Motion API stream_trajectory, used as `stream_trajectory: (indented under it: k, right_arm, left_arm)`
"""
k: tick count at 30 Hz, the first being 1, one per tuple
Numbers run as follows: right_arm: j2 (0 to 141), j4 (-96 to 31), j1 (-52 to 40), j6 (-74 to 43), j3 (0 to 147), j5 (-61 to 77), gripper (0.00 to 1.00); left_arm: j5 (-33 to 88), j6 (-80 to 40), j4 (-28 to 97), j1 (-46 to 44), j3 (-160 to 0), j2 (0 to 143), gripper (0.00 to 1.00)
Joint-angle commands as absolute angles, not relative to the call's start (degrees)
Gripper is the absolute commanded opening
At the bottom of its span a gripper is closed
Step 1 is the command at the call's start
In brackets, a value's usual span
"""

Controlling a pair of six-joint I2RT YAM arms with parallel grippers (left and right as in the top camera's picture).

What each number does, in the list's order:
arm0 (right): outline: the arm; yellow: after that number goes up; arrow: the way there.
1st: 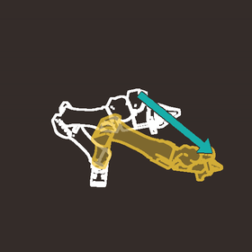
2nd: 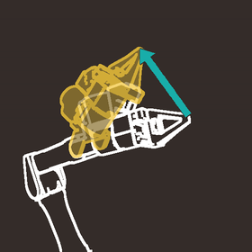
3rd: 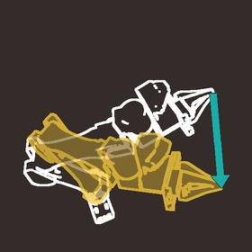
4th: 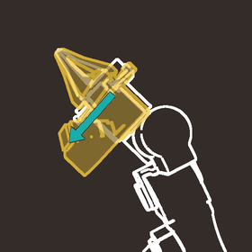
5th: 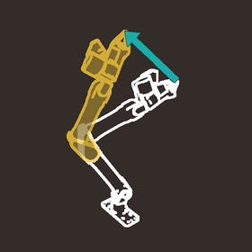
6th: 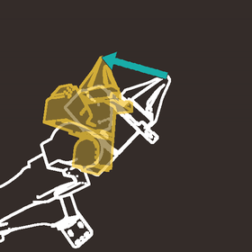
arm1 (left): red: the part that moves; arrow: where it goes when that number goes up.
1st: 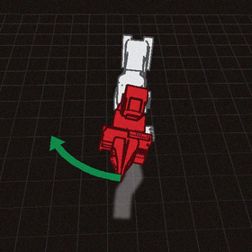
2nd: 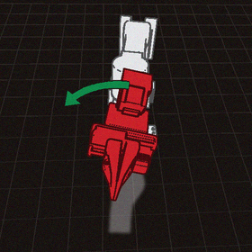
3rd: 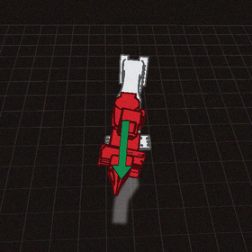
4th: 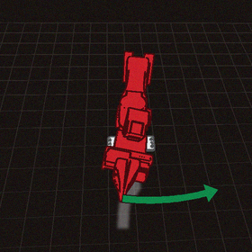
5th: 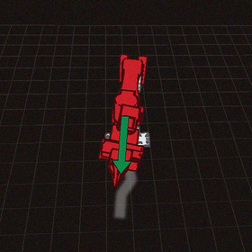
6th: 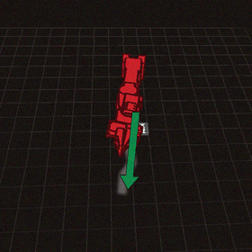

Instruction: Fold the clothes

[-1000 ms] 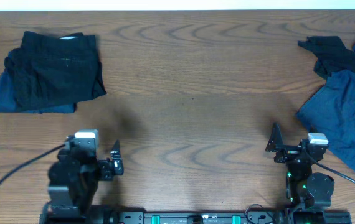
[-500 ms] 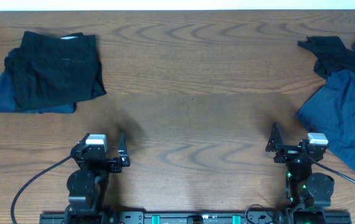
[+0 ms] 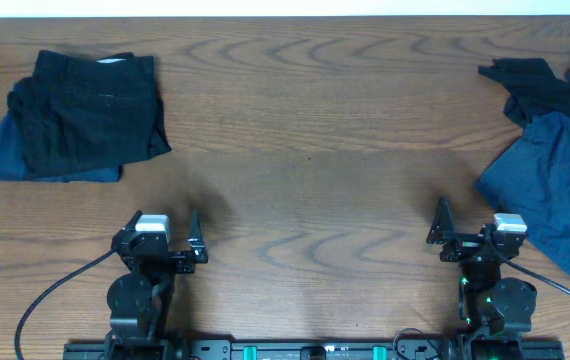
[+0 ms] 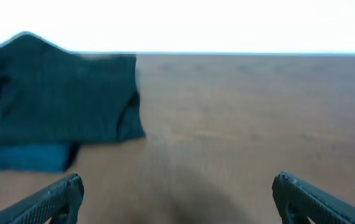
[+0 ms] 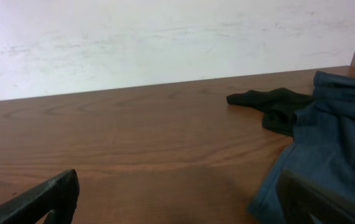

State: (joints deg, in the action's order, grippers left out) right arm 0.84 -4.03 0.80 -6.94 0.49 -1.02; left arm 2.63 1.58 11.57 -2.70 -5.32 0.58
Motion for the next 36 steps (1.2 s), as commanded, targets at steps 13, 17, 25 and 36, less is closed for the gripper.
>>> stream_trajectory:
  k: [13,17,25,36]
  right_arm:
    - [0.49,-4.16,1.32,-6.33,0.30,-0.84,0.99]
    - [0.49,-4.16,1.32,-6.33,0.30,-0.84,0.99]
    - [0.49,-4.19,1.32,-6.33,0.30,-0.82,0.99]
    - [0.49,-4.19,1.32,-6.33,0.30,-0.84,0.99]
  left_arm:
    - [2.72,1.80,3.77,-3.73,-0.23,0.08,0.98]
    - [2.72,1.80,3.77,-3.73,-0.23,0.23,0.98]
    - [2.72,1.83,3.75,-3.73,-0.23,0.23,0.98]
    - [2.72,1.80,3.75,-3.73,-0.23,0.23,0.98]
